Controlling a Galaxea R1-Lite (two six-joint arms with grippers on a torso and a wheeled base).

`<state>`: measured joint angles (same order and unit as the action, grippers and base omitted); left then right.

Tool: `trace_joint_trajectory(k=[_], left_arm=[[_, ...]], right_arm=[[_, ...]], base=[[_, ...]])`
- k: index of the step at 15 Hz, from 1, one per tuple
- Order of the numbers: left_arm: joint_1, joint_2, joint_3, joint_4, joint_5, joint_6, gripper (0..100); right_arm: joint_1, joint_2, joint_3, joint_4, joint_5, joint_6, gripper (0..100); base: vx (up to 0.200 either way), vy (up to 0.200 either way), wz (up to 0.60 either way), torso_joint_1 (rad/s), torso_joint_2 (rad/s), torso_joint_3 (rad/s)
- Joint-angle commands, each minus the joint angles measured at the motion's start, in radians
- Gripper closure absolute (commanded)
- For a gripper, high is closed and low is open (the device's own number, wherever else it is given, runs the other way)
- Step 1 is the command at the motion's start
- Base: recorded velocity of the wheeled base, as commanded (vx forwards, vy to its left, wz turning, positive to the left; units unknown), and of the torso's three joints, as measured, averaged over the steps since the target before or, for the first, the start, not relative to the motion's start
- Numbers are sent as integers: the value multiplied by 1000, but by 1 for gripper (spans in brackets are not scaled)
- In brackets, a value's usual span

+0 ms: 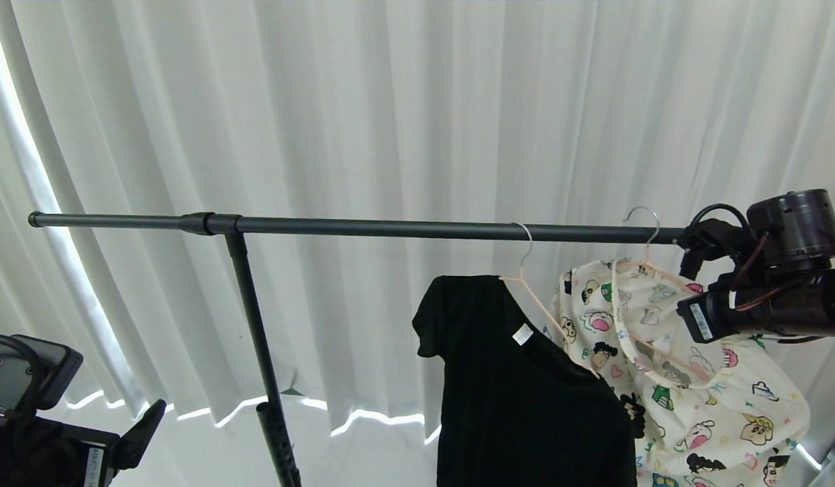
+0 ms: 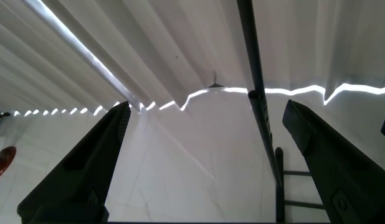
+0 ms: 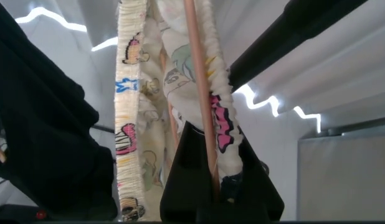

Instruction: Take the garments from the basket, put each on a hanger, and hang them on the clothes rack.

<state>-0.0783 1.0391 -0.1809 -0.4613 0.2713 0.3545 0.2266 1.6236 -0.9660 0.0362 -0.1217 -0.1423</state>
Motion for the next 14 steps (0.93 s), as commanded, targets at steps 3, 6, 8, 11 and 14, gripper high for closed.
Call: trace_joint_trajectory(k=[3, 6, 8, 11, 14], left_arm=[[-9, -11, 8, 0, 2, 0, 0], [-35, -10, 8, 0, 2, 0, 0], [-51, -8, 9, 1, 2, 0, 0], [-58, -11, 9, 1, 3, -2, 0], [-54, -8, 12, 0, 9, -8, 0]], right_arm=[[4, 58, -5, -2, -16, 1, 100], [4, 62, -13, -2, -16, 1, 100], [4, 56, -10, 1, -18, 1, 100], [5, -11, -4, 7, -21, 3, 0], [4, -174, -7, 105, -21, 1, 0]], base=[[0, 0, 0, 0, 0, 0], [0, 0, 0, 0, 0, 0], [0, 0, 0, 0, 0, 0], [0, 0, 0, 0, 0, 0], [0, 0, 0, 0, 0, 0]])
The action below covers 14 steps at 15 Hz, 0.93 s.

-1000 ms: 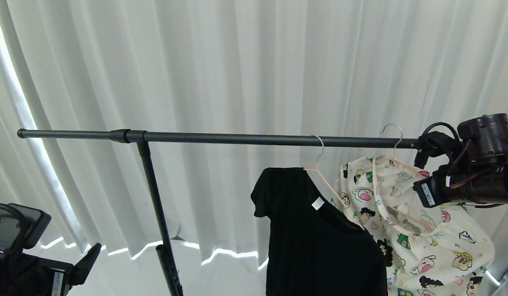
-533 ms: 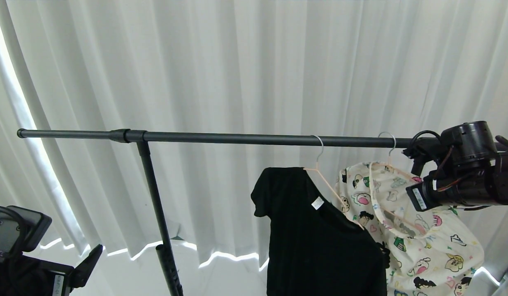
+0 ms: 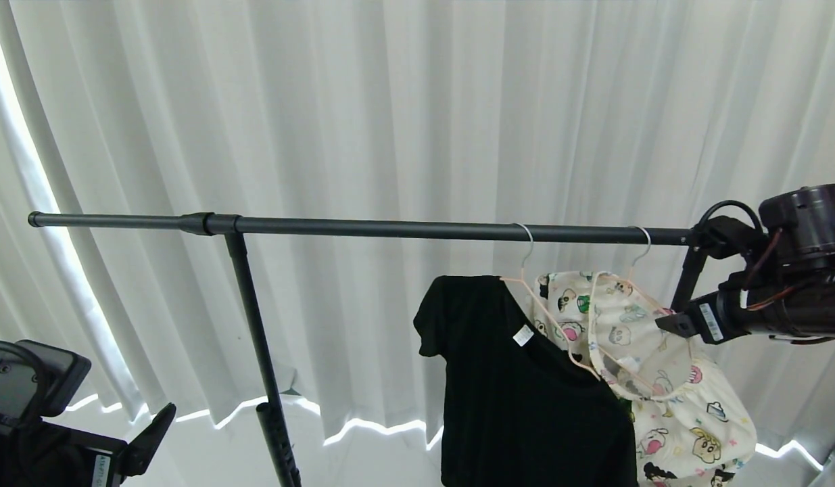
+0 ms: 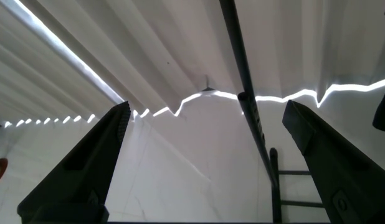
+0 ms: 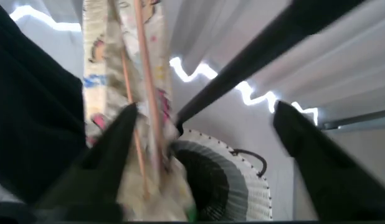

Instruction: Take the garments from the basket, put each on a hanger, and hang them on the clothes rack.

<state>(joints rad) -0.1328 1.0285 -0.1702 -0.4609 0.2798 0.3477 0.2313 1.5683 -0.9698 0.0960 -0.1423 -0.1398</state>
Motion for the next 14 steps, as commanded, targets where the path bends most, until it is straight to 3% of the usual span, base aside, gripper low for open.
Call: trace_joint_trajectory(k=[1, 4, 9, 14], left_arm=[[1, 1, 6, 1, 1, 1, 0], [2, -8, 18, 1, 15, 1, 0], [2, -10, 35, -1, 30, -1, 0], [2, -30, 58, -1, 30, 1, 0]], right_arm=[[-3, -185, -4, 119, 0, -1, 0], [-6, -333, 33, 307, -40, -20, 0], [-6, -387, 117, 304, -192, -73, 0], [-29, -389, 118, 294, -195, -70, 0]], base=[[0, 0, 0, 0, 0, 0], [0, 0, 0, 0, 0, 0], [-40, 0, 0, 0, 1, 0], [-200, 0, 0, 6, 4, 0]])
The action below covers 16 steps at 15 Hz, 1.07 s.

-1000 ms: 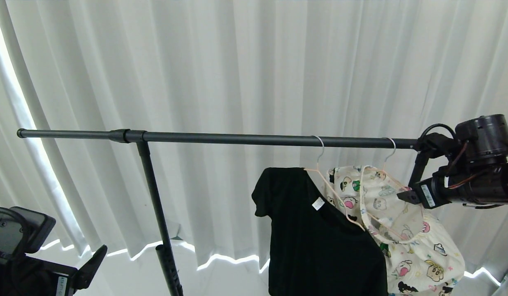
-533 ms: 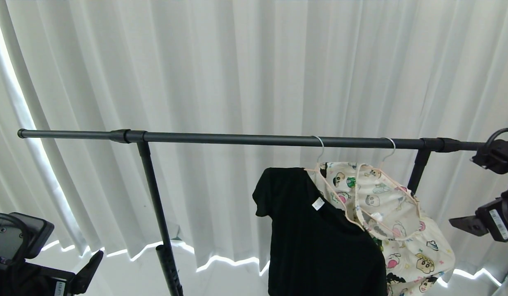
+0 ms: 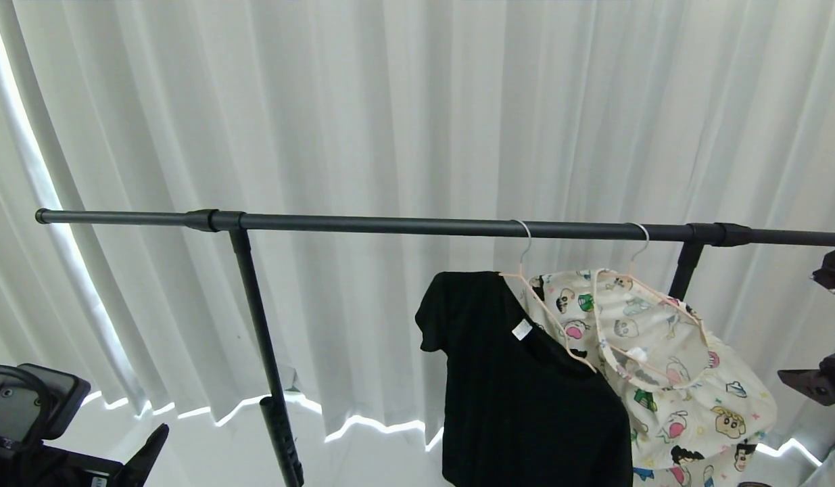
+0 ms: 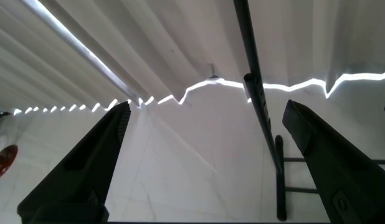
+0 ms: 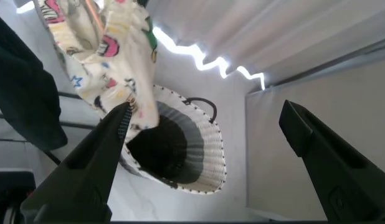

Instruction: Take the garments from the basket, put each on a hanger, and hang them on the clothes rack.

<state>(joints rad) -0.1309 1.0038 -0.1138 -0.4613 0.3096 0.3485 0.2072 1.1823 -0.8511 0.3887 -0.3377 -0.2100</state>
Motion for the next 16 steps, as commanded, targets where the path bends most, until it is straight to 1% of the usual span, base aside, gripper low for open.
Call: trace_joint_trajectory(k=[1, 3, 10, 16], left_arm=[[0, -5, 0, 0, 0, 0, 0], [2, -4, 6, 0, 0, -2, 0], [17, -4, 3, 0, -1, -2, 0], [17, -4, 5, 0, -1, -2, 0]], right_arm=[[-9, -3, 0, -4, 0, 0, 0], [-12, -3, 14, -4, 0, 0, 0], [-23, -3, 14, -5, 0, -2, 0], [-54, -4, 14, -14, 0, -2, 0]], base=[[-200, 0, 0, 2, -7, 2], [-200, 0, 0, -12, -2, 2], [-200, 0, 0, 5, 4, 4], [-200, 0, 0, 4, 2, 1]])
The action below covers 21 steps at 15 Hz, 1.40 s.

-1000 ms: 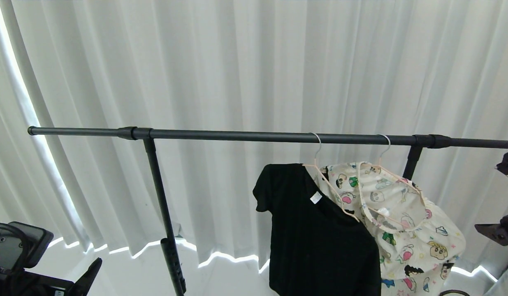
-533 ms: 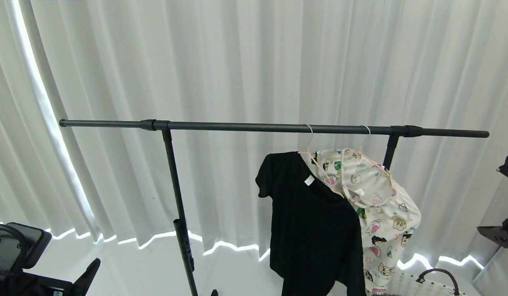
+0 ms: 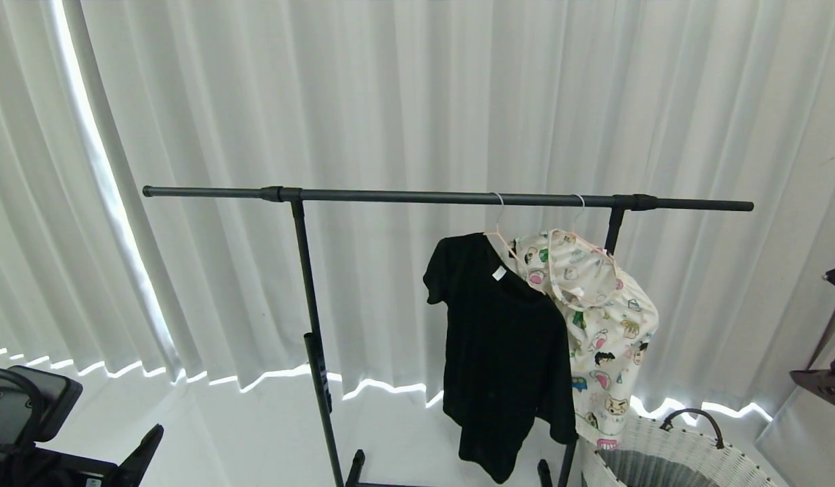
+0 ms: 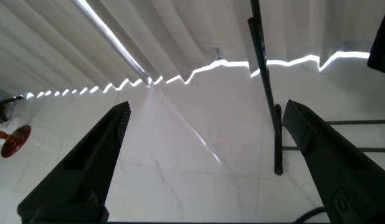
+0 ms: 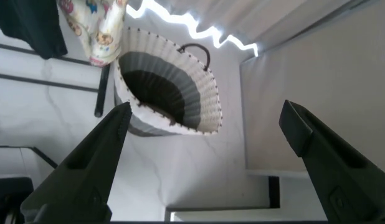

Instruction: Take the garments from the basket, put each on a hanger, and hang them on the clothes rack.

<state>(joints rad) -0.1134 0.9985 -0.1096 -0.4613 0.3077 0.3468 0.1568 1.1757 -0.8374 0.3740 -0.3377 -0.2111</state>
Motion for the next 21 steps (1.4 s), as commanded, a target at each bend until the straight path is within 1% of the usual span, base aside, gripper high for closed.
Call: trace_joint_trajectory(k=[1, 2, 17, 21], left_arm=[[0, 2, -1, 0, 1, 0, 0], [0, 2, -1, 0, 1, 0, 0], [0, -1, -1, 1, 1, -2, 0], [0, -1, -1, 0, 2, -2, 0]], right_arm=[[-5, 4, 1, -12, 0, -1, 0], [-5, 4, 1, -21, 0, -1, 0], [-5, -11, 9, -35, 0, 1, 0], [-5, -11, 9, -35, 0, 1, 0]], base=[[-200, 0, 0, 7, 2, -2], [-200, 0, 0, -2, -2, 7], [0, 0, 0, 0, 0, 0], [0, 0, 0, -167, 381, 203]])
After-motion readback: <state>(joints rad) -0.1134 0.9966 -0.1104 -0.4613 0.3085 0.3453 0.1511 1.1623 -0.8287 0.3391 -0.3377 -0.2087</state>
